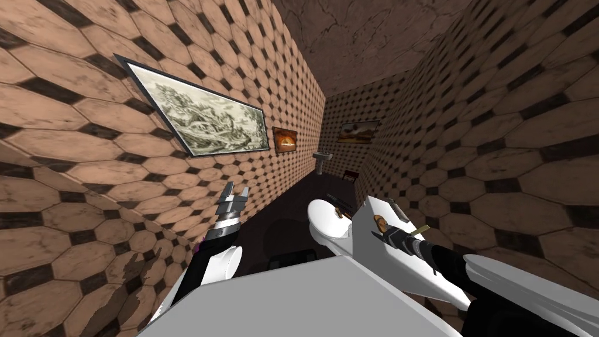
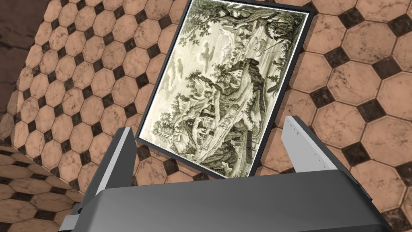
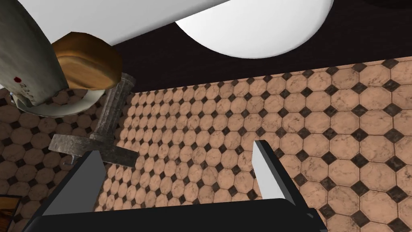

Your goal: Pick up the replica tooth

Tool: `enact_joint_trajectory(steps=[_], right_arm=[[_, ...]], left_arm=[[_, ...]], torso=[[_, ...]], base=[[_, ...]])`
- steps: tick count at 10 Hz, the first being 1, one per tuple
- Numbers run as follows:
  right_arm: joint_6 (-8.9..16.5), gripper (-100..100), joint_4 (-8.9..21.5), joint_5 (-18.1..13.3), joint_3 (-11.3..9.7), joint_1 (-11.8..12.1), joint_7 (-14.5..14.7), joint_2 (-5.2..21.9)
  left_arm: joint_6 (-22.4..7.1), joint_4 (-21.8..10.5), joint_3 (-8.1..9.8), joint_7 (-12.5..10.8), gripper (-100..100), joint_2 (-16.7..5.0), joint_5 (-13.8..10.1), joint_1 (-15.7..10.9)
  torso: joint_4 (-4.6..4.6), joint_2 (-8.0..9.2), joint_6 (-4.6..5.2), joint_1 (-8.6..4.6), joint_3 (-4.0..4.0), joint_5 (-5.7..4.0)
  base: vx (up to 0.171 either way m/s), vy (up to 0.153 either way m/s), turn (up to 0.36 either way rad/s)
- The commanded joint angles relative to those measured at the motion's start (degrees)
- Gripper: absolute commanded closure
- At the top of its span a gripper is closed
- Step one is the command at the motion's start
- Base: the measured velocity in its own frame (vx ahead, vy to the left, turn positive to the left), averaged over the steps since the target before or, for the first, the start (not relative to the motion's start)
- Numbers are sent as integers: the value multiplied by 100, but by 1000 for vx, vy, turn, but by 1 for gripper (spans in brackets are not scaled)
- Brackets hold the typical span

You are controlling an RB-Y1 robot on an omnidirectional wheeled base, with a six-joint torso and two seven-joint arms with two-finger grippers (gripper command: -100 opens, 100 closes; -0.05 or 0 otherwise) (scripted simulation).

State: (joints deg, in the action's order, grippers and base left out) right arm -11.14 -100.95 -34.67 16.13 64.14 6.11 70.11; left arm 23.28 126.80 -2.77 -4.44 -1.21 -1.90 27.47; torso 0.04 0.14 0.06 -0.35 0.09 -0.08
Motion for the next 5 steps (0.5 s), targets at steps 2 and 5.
enact_joint_trajectory(steps=[2,5], right_arm=[[13,-100,118,-204,73,226,38,400],[39,-100,270,-532,111,558,136,859]], left_arm=[[0,0,1,0,0,0,0,1],[0,0,0,0,0,0,0,0]], torso=[[1,0,6,5,1,0],[1,3,1,-4,2,-2]], base=[[-46,-48,101],[-69,-85,222]])
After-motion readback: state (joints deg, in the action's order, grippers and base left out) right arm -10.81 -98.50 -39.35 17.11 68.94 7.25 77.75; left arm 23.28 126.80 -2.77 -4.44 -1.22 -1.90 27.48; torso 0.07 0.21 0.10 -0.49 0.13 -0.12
